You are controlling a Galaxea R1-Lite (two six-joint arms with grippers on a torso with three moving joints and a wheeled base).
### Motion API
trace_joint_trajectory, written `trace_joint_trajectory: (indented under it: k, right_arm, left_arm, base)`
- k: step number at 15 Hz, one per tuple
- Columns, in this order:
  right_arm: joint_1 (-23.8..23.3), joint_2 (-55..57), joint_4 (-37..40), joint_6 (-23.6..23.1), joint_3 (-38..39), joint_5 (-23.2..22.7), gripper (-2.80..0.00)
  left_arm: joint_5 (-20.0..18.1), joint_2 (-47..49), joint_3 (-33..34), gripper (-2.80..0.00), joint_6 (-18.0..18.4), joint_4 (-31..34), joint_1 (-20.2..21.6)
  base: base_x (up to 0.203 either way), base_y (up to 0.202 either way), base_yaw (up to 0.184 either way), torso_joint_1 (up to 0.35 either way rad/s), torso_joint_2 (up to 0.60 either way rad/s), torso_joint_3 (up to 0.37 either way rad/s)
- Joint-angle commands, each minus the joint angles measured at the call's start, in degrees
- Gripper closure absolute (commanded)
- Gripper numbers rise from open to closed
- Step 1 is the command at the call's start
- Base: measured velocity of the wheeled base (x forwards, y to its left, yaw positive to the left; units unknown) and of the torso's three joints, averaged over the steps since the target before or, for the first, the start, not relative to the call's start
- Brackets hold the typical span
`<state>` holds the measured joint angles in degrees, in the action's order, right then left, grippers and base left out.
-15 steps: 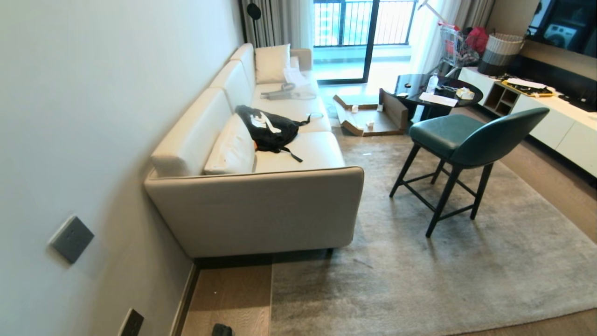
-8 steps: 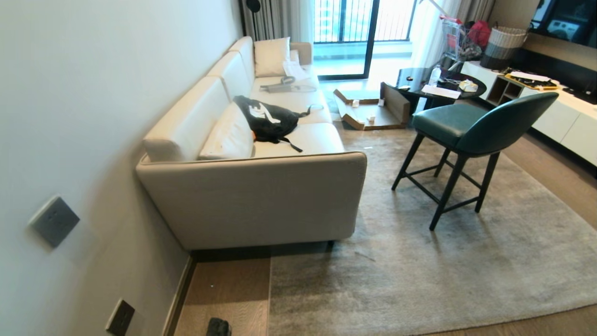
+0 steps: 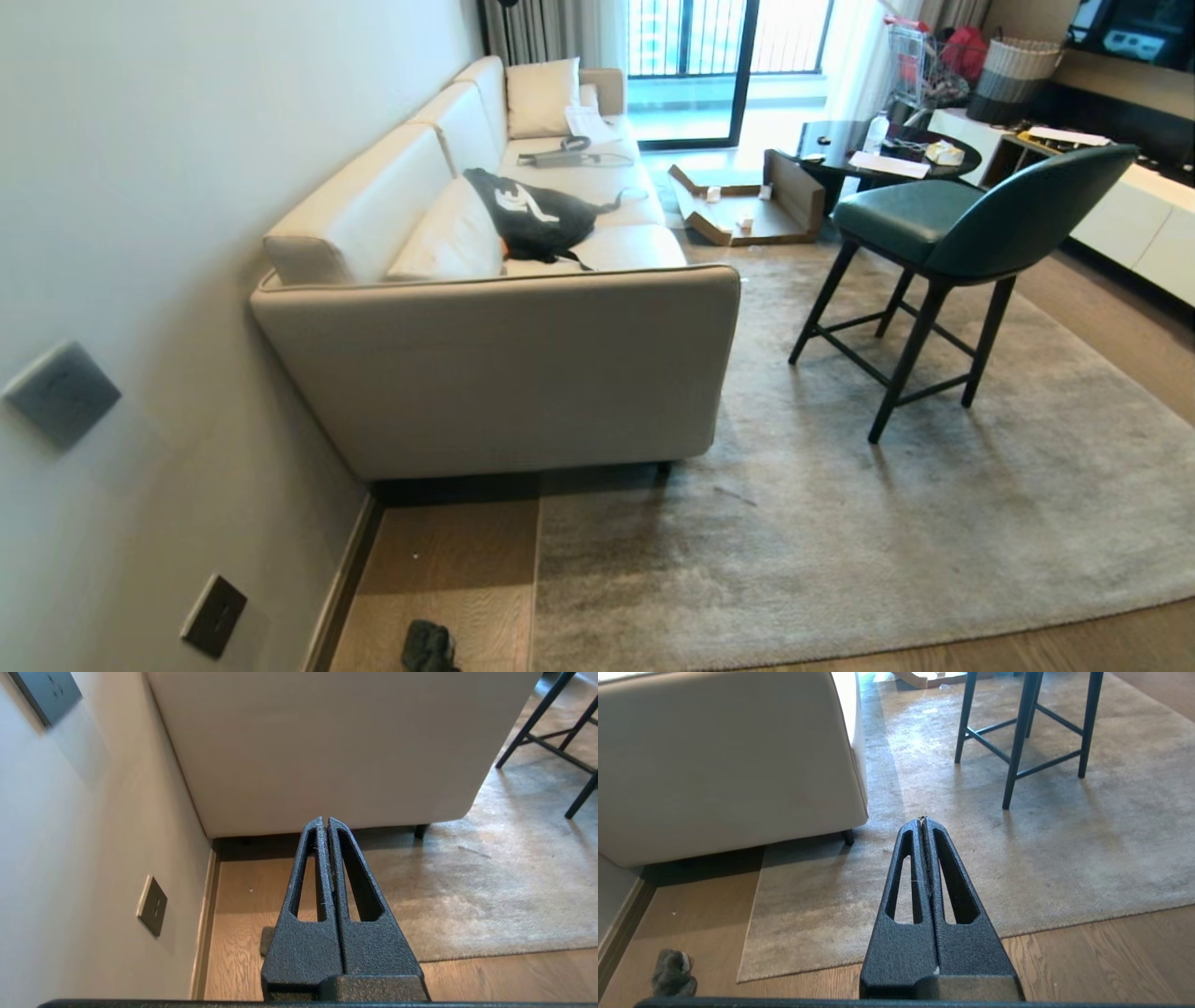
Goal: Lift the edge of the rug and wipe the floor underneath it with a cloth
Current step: Pick up the rag
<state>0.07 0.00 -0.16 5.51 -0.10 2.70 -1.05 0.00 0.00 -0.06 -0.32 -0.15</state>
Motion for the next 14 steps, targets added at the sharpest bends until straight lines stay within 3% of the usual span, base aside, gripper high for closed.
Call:
trace_joint_trajectory:
  k: [1, 7, 14]
  right_arm:
    - [0.01, 0.09, -0.02, 0.03, 0.01, 0.03, 0.0]
    - [0.01, 0.09, -0.02, 0.03, 0.01, 0.03, 0.0]
    - [0.01, 0.18, -0.02, 0.03, 0.01, 0.03, 0.0]
  left_arm:
    - [-0.01, 0.0, 0.0, 0.0, -0.03, -0.03, -0.03]
    - [-0.01, 0.0, 0.0, 0.0, -0.03, -0.03, -0.02]
    - [-0.01, 0.0, 0.0, 0.0, -0.03, -0.03, 0.05]
  base:
    - [0.0, 0.0, 0.0, -0.039, 0.44, 0.401]
    - [0.0, 0.0, 0.0, -0.013, 0.41, 0.412]
    - [0.0, 0.0, 0.0, 0.0, 0.01, 0.012]
